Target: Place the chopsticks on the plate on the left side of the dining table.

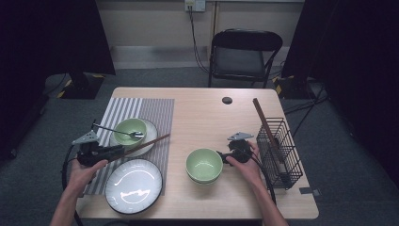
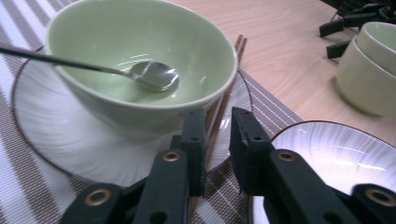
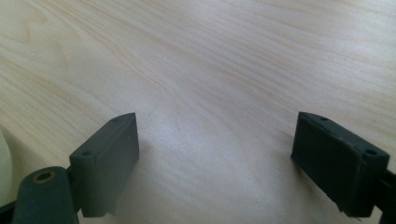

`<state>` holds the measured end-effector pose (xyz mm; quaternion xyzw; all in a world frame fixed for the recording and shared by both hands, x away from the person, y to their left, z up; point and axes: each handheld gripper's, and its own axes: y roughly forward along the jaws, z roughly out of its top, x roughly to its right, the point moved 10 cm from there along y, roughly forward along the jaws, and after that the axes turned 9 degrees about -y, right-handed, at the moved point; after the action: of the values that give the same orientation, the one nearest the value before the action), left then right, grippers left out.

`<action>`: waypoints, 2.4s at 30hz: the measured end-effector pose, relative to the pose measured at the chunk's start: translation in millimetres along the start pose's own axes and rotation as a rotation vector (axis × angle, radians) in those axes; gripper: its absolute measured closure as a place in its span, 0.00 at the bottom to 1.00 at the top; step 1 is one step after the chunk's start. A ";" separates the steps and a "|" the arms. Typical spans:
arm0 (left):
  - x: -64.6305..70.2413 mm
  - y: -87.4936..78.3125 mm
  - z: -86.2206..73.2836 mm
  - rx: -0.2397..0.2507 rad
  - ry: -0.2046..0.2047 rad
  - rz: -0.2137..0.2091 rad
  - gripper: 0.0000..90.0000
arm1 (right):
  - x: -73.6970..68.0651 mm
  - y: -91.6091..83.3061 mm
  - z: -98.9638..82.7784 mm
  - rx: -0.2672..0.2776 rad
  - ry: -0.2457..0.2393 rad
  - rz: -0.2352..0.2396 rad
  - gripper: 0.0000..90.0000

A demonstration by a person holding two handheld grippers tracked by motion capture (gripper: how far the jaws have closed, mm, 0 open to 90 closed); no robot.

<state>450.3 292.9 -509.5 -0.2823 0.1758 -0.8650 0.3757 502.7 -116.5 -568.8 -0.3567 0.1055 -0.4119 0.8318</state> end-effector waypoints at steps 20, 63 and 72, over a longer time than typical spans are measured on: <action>-0.8 24.6 -13.1 -0.094 0.034 0.027 0.75 | 0.0 0.0 0.0 0.000 0.000 0.000 0.16; -30.5 5.4 -12.3 -0.042 -0.011 0.099 0.65 | 0.0 0.0 0.1 0.000 0.000 0.001 0.16; -16.8 -2.0 1.1 0.000 -0.034 0.072 0.67 | 0.0 0.0 0.0 0.000 0.000 0.000 0.16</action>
<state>459.2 306.7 -513.6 -0.2902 0.1794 -0.8461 0.4094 502.8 -116.5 -568.8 -0.3566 0.1056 -0.4119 0.8319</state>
